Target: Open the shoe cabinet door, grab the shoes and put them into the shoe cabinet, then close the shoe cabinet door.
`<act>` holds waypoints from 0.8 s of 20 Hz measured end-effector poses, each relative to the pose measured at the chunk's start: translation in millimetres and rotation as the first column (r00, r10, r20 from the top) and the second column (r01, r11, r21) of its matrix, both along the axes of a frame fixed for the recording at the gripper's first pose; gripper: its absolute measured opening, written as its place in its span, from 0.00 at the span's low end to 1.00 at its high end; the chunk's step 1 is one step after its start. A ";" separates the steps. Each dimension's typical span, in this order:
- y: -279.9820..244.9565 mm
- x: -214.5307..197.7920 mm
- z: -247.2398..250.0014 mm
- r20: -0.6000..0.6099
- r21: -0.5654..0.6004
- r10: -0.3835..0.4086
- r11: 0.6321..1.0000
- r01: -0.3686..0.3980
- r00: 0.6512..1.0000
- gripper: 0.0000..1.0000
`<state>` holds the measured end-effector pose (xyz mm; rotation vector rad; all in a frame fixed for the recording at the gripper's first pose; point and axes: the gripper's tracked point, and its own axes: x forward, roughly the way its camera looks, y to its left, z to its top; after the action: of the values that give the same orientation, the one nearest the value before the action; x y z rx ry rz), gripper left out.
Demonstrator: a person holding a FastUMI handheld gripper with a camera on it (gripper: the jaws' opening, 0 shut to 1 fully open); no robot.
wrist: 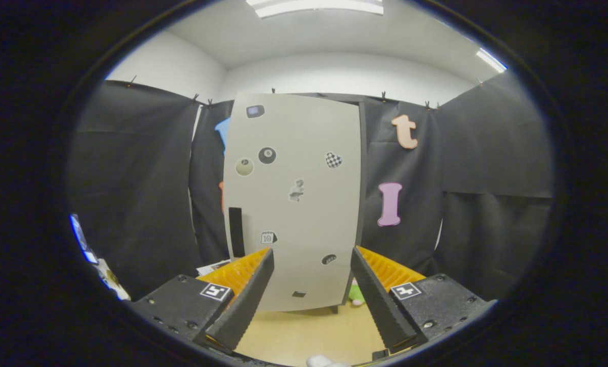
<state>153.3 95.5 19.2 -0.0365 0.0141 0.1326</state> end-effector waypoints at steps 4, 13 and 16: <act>-21.4 -27.6 -9.8 -0.013 0.006 -0.050 0.999 0.050 0.999 0.99; -43.0 -56.9 -30.2 -0.050 0.036 -0.104 0.994 0.106 0.993 0.99; -44.6 -61.8 -32.5 -0.052 0.036 -0.108 0.993 0.110 0.993 0.99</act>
<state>91.5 50.9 -13.3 0.0062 0.0631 0.0245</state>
